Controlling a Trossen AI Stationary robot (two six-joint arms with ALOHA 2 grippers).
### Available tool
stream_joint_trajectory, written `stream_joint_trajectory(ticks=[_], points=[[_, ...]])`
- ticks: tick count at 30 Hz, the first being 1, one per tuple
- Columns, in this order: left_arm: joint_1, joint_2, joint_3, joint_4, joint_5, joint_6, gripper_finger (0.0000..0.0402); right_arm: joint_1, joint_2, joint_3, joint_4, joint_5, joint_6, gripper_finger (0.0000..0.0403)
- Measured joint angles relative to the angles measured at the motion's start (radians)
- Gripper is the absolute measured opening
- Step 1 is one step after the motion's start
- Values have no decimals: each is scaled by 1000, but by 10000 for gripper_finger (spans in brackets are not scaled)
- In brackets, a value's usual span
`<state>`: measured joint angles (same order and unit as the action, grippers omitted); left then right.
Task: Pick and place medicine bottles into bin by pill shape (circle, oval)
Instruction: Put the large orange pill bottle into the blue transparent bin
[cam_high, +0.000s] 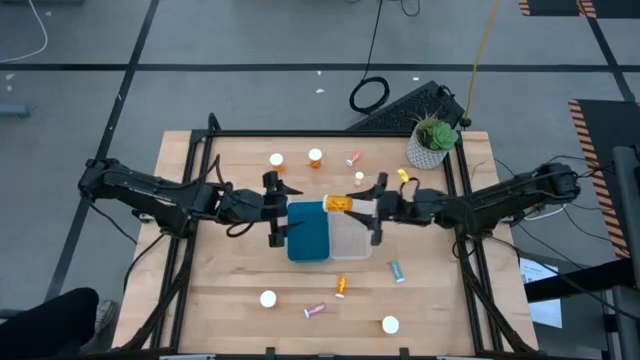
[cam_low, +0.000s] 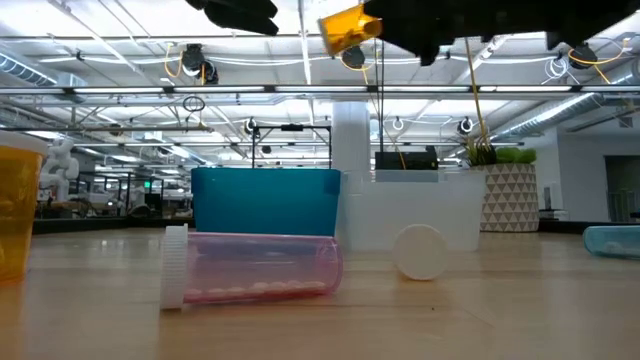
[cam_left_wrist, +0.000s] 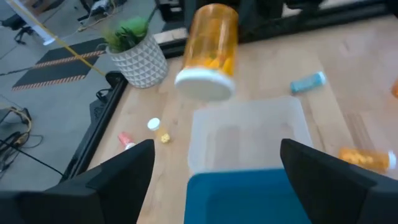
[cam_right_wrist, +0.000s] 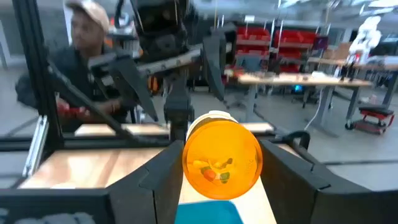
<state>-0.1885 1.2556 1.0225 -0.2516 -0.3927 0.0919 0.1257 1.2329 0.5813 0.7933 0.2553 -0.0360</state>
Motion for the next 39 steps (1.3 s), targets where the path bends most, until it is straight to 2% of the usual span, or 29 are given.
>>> stream_joint_trajectory(ticks=[6,10,15,20,27,33,39], points=[[19,0,-2,142,38,-28,346,-5,-55,-117,203,-48,-4,184],[24,18,-65,353,96,-13,346,-12,-57,-180,345,-50,-5,186],[41,15,-173,637,126,30,346,-18,-57,-213,410,-50,-5,186],[74,18,-238,811,200,21,346,-18,-50,-213,419,-51,-10,187],[116,17,-239,833,321,-17,346,-17,62,-213,596,-104,17,187],[116,17,-239,835,344,13,347,-17,193,-213,768,-103,28,187],[116,20,-239,823,344,29,347,-17,240,-193,776,-103,26,187]])
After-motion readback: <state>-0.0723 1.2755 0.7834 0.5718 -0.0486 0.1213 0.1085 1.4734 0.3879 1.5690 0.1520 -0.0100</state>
